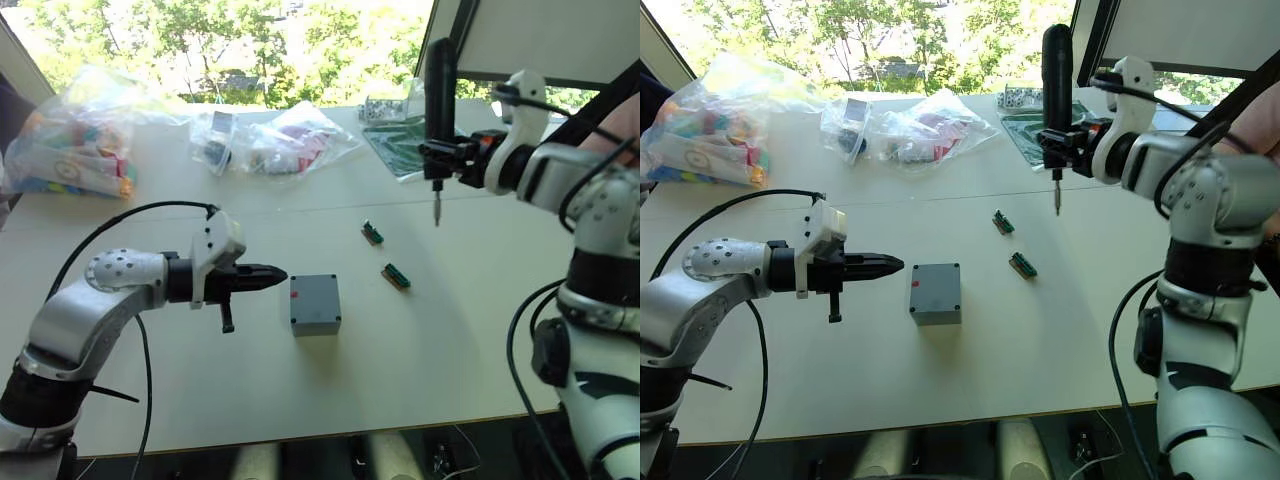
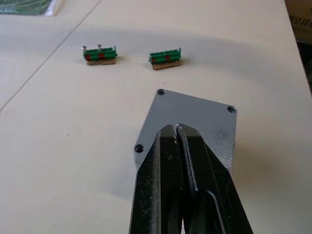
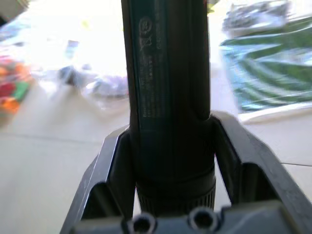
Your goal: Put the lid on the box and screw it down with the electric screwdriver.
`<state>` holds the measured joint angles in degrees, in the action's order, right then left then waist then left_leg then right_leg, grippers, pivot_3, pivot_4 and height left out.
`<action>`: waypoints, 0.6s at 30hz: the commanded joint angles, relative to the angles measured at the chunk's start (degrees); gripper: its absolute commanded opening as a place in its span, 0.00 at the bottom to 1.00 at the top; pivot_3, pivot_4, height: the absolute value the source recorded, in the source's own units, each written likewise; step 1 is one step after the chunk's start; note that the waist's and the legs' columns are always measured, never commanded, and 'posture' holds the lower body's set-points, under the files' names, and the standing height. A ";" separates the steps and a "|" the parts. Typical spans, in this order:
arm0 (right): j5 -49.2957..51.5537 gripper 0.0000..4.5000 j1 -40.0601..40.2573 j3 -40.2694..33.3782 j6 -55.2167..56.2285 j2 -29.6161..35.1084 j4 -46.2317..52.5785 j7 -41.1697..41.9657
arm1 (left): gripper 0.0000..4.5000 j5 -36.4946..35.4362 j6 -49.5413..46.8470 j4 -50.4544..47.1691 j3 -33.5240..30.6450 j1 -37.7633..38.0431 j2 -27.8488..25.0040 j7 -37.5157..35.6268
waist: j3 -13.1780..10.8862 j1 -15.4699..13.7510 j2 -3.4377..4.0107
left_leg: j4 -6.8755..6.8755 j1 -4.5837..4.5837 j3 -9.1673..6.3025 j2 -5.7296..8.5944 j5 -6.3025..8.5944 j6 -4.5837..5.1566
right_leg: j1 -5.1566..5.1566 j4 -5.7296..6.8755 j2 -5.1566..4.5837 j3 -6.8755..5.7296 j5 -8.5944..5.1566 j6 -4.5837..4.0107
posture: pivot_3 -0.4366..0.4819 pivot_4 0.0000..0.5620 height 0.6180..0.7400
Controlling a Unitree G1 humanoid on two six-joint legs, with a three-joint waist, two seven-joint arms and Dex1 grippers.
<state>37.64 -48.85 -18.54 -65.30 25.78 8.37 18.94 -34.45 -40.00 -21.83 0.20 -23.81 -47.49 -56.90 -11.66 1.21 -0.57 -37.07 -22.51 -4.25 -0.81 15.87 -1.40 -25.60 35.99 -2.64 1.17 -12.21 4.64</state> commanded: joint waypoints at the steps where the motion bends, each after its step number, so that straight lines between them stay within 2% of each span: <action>1: 8.16 0.41 3.16 -3.67 8.48 -7.70 13.48 0.54 | 0.00 -0.84 -0.22 1.98 -0.19 -2.40 0.50 -1.40 | -0.11 0.11 0.18 | -0.01 0.00 0.04 0.00 0.00 0.00 | -0.03 0.02 0.00 0.06 0.00 0.00 | 0.48 0.27 1.00; 5: -1.75 0.41 11.43 5.10 21.47 -13.34 16.43 -1.71 | 0.00 1.03 0.06 5.13 2.67 -5.26 1.25 -2.94 | -0.09 -0.25 0.15 | -0.04 0.09 0.04 0.01 -0.03 -0.05 | -0.06 0.13 0.02 0.09 0.01 -0.02 | 0.48 0.27 1.00; 7: 0.33 0.41 14.81 6.77 23.62 -16.45 17.93 -0.52 | 0.00 1.22 -0.16 6.14 4.52 -6.73 2.54 -3.63 | -0.09 -0.15 0.15 | -0.12 0.20 0.03 0.01 -0.06 -0.11 | 0.09 0.10 0.04 0.10 0.02 -0.06 | 0.48 0.27 1.00; 10: -1.18 0.41 19.61 11.56 27.10 -17.32 19.43 1.96 | 0.00 2.86 0.57 7.42 7.85 -7.88 3.83 -5.12 | -0.09 0.01 0.15 | -0.22 0.27 0.02 0.02 -0.21 -0.35 | 0.21 0.11 0.06 0.14 0.07 -0.29 | 0.48 0.27 1.00; 15: -3.47 0.41 22.48 16.14 30.12 -18.33 19.12 1.54 | 0.00 5.46 2.45 11.38 9.73 -8.79 7.13 -4.47 | -0.09 1.08 0.15 | -0.24 0.39 -0.02 0.00 -0.42 -0.58 | 0.23 0.19 0.17 0.21 0.20 -0.31 | 0.48 0.27 1.00; 18: -3.43 0.41 22.69 17.41 30.27 -18.72 19.28 1.12 | 0.00 7.48 4.01 12.55 10.96 -7.83 7.31 -5.72 | -0.09 1.47 0.14 | -0.20 0.44 -0.08 -0.06 -0.45 -0.55 | 0.23 0.22 0.26 0.21 0.21 -0.31 | 0.48 0.27 1.00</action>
<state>33.77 -25.21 -1.50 -37.03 7.77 23.62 20.02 -27.86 -37.52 -8.95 11.06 -31.44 -39.93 -61.99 -11.74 2.68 -0.42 -37.21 -22.05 -4.33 -0.89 15.42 -1.96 -25.37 36.21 -2.35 1.39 -11.99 4.31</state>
